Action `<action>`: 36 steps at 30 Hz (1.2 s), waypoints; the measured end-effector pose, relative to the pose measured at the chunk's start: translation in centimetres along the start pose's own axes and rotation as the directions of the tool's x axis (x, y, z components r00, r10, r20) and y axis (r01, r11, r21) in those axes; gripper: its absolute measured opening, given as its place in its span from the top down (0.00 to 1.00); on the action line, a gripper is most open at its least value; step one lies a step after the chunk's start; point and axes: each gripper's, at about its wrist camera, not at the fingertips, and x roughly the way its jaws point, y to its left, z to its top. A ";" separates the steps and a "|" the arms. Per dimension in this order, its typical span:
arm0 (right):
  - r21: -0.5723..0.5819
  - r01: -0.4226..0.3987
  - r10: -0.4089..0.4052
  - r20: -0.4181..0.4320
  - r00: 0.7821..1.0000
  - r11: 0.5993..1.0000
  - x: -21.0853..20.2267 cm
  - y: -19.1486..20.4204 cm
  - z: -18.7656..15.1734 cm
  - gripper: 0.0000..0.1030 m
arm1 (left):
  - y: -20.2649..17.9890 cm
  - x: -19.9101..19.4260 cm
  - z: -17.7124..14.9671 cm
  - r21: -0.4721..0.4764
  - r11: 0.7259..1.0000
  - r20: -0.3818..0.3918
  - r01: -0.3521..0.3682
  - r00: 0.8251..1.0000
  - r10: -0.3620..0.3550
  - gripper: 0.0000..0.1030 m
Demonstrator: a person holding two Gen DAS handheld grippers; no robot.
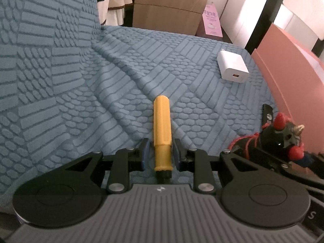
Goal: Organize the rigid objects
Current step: 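Lift the screwdriver with the left gripper while the right gripper lifts the red-black toy, then carry the screwdriver with the left gripper toward the pink box while the right carries the toy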
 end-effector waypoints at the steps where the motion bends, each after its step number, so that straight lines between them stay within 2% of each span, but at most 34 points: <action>1: 0.001 -0.001 0.001 -0.001 1.000 1.000 0.0 0.0 0.0 0.41 | -0.2 0.1 0.0 0.011 1.000 0.003 -0.010 1.000 0.010 0.71; 5: 0.013 -0.011 0.011 -0.007 1.000 1.000 0.0 -0.1 0.0 0.41 | -0.6 0.2 0.0 0.036 0.999 0.014 -0.034 0.999 0.033 0.73; 7: 0.012 -0.010 0.010 -0.007 1.000 1.000 -0.1 -0.1 0.0 0.41 | -0.6 0.3 0.1 0.031 0.999 0.014 -0.030 0.999 0.030 0.78; 10: 0.007 -0.009 0.009 -0.005 1.000 1.000 -0.2 -0.1 0.0 0.41 | -0.5 0.3 0.3 0.006 1.000 0.001 -0.023 1.000 0.023 0.78; 17: 0.011 -0.004 0.004 0.008 1.000 1.000 -0.9 -0.6 0.2 0.41 | -0.1 -1.0 0.8 -0.052 0.998 -0.008 0.041 0.999 -0.041 0.78; 24: -0.001 -0.001 0.001 0.019 1.000 1.000 -1.6 -0.6 0.0 0.41 | -1.4 -2.2 0.6 -0.051 0.992 -0.018 0.119 0.993 -0.120 0.78; 36: -0.014 -0.002 0.003 0.041 0.999 1.000 -3.2 -0.8 0.9 0.41 | -2.7 -5.0 1.5 -0.059 0.981 0.033 0.186 0.982 -0.184 0.79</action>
